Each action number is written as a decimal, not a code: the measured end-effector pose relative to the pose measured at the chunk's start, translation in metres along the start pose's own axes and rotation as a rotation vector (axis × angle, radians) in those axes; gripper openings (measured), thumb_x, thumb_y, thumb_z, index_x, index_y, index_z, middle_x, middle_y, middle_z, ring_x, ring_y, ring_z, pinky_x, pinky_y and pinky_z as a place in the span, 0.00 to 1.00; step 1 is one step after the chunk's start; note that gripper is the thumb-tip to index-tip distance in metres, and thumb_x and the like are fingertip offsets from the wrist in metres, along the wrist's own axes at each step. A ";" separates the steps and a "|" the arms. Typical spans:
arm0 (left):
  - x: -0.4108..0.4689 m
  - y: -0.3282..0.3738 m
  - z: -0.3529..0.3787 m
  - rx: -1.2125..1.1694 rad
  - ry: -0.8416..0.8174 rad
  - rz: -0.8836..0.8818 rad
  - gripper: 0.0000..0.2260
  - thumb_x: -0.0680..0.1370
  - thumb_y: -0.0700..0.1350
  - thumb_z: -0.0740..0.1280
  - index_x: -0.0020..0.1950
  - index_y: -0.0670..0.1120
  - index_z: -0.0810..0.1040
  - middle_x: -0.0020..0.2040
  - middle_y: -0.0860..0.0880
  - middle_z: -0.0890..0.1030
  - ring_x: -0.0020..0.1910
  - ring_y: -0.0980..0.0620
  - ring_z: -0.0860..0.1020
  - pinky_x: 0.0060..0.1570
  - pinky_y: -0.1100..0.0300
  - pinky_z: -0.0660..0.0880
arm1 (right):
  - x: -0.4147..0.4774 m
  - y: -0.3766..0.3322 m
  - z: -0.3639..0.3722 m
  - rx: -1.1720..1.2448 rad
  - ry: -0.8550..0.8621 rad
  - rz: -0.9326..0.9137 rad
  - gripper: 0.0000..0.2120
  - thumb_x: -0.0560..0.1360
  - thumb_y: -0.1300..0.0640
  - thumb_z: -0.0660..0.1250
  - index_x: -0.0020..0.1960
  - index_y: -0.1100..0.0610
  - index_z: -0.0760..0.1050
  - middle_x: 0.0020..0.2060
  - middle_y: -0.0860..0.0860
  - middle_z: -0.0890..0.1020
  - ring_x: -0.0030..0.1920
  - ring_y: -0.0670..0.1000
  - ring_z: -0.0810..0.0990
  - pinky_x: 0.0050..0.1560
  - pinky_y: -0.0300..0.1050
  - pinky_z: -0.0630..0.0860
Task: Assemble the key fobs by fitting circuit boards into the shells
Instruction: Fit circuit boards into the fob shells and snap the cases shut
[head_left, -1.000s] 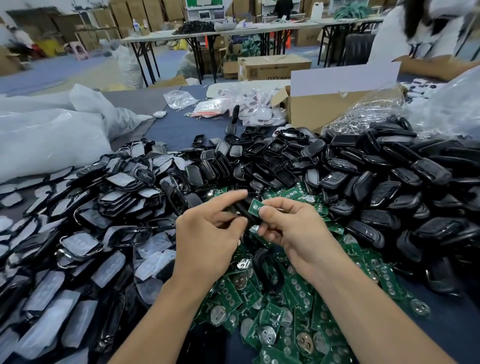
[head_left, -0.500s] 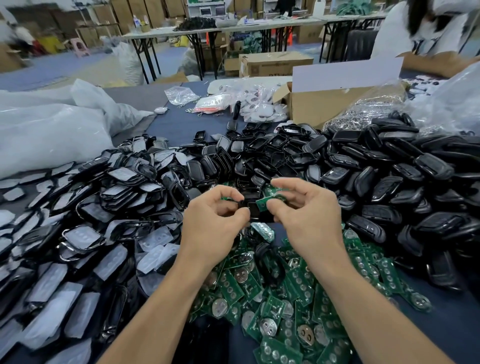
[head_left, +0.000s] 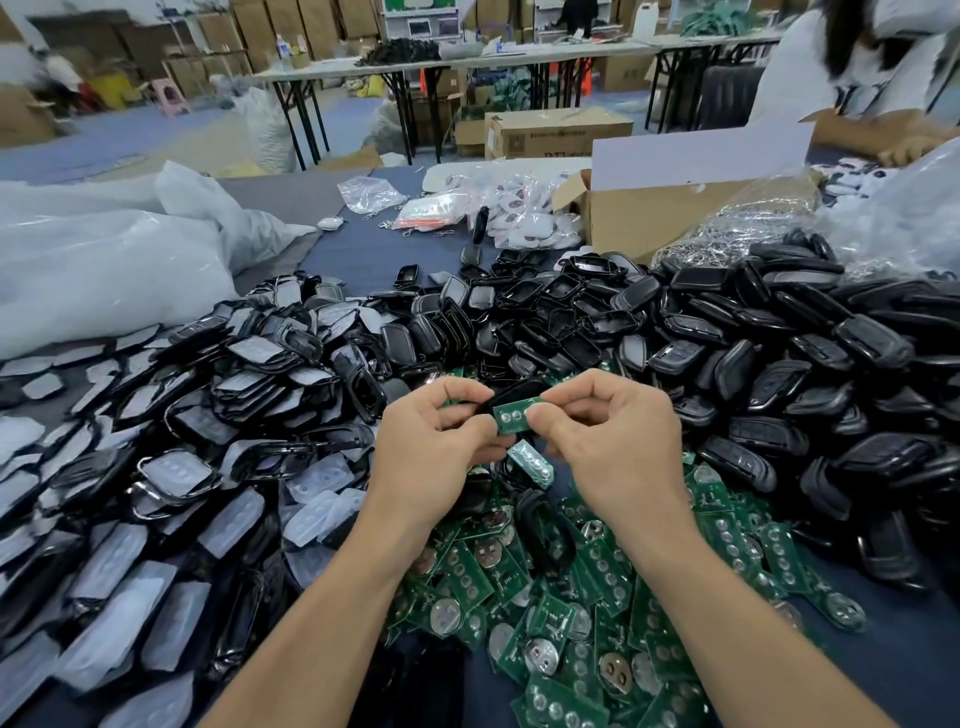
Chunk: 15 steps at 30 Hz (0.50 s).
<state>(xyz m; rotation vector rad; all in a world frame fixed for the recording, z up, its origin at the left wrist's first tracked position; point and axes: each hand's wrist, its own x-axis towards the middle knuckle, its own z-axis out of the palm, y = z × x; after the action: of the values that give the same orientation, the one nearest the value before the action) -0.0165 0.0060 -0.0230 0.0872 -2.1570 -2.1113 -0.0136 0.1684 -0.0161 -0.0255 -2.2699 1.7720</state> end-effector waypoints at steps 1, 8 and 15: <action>0.000 0.001 0.001 0.004 -0.006 0.003 0.11 0.78 0.29 0.70 0.49 0.46 0.84 0.41 0.45 0.88 0.39 0.45 0.88 0.38 0.60 0.83 | 0.000 0.000 0.000 -0.027 0.012 -0.018 0.06 0.71 0.56 0.79 0.38 0.48 0.84 0.32 0.43 0.86 0.34 0.46 0.85 0.41 0.48 0.84; 0.000 0.004 -0.001 0.023 0.007 0.008 0.17 0.77 0.30 0.71 0.46 0.52 0.87 0.40 0.46 0.88 0.37 0.45 0.88 0.37 0.60 0.83 | -0.001 0.002 0.005 -0.168 0.089 -0.127 0.07 0.71 0.54 0.79 0.38 0.46 0.83 0.32 0.35 0.83 0.34 0.38 0.83 0.37 0.35 0.78; -0.005 0.004 -0.001 0.103 0.010 0.060 0.11 0.75 0.35 0.76 0.47 0.51 0.87 0.38 0.47 0.88 0.36 0.45 0.88 0.38 0.58 0.84 | -0.003 0.005 0.005 -0.203 0.094 -0.180 0.07 0.71 0.55 0.80 0.39 0.46 0.83 0.36 0.33 0.83 0.37 0.37 0.82 0.39 0.28 0.76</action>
<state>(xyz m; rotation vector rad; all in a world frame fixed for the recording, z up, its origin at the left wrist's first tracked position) -0.0116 0.0061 -0.0196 0.0414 -2.2328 -1.9638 -0.0129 0.1643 -0.0222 0.0547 -2.2951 1.4182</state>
